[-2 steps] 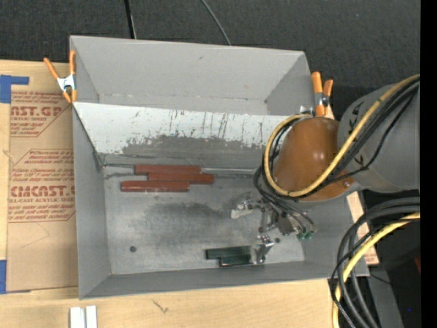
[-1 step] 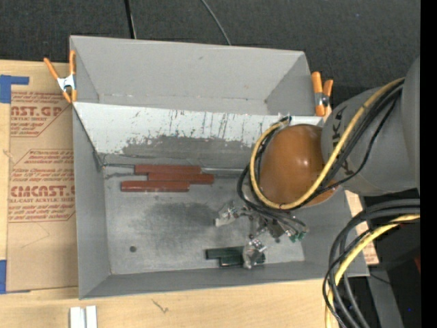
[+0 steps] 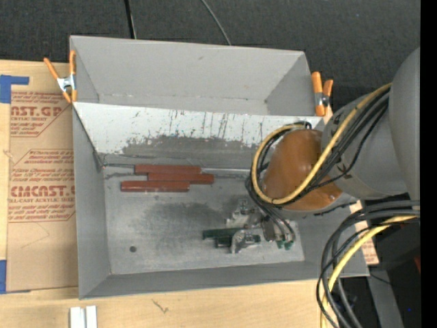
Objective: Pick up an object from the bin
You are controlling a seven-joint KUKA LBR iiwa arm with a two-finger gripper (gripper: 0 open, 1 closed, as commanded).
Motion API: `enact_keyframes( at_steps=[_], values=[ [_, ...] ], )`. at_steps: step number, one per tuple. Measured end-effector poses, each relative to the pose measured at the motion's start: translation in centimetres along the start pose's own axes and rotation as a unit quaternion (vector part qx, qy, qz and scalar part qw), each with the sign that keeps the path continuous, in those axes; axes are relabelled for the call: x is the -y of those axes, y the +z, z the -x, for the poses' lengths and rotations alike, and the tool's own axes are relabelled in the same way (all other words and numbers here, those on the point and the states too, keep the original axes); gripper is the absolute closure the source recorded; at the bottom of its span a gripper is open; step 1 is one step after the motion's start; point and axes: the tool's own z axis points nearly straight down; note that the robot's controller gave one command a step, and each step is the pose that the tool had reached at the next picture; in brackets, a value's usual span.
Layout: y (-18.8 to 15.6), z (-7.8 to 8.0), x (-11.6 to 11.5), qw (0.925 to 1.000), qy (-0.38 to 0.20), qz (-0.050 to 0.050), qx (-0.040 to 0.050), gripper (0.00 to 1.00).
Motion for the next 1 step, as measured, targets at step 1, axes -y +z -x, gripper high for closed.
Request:
enact_keyframes(
  at_steps=[1],
  values=[
    [0.00,0.00,0.00,1.0000,0.000,0.000,-0.0001,1.00]
  ],
)
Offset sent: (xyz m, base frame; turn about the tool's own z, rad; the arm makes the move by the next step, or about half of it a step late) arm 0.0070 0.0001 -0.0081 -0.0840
